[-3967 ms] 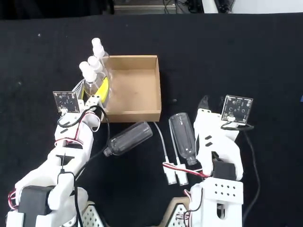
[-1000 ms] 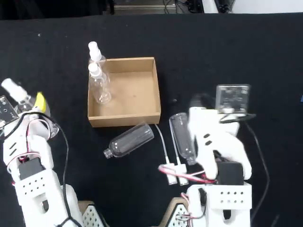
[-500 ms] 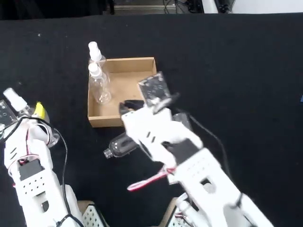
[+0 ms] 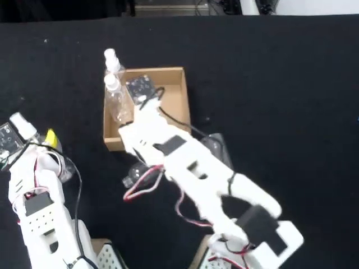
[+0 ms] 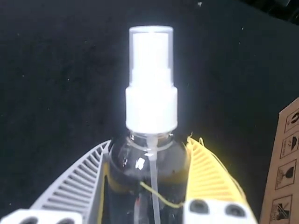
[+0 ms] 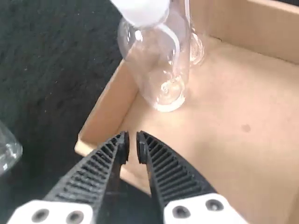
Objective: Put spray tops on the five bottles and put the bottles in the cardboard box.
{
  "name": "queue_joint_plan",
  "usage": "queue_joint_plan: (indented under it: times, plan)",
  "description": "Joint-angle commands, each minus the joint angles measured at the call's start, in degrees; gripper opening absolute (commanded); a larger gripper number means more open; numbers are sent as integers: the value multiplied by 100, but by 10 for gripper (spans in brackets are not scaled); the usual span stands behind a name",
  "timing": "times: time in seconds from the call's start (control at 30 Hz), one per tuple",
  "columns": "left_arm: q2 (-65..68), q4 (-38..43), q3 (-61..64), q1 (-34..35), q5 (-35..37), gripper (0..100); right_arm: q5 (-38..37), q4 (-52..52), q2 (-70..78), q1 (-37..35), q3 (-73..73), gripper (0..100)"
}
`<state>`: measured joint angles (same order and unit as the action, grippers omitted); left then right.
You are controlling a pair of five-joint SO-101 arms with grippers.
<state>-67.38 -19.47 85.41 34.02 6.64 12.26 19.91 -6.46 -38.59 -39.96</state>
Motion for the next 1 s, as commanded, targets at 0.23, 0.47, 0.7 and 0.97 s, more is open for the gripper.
queue_joint_plan:
  times: [0.23,0.47,0.7,0.97]
  plan:
    - [-9,26,-84,-75,-18,66,44,-193,848,35,1095,11]
    - [-9,26,-92,-75,-18,66,44,-193,1393,53,1622,11]
    - [-9,26,-92,-75,-26,66,44,-202,1798,62,1947,11]
    - [-9,26,-92,-75,-26,66,9,-202,2290,62,2378,11]
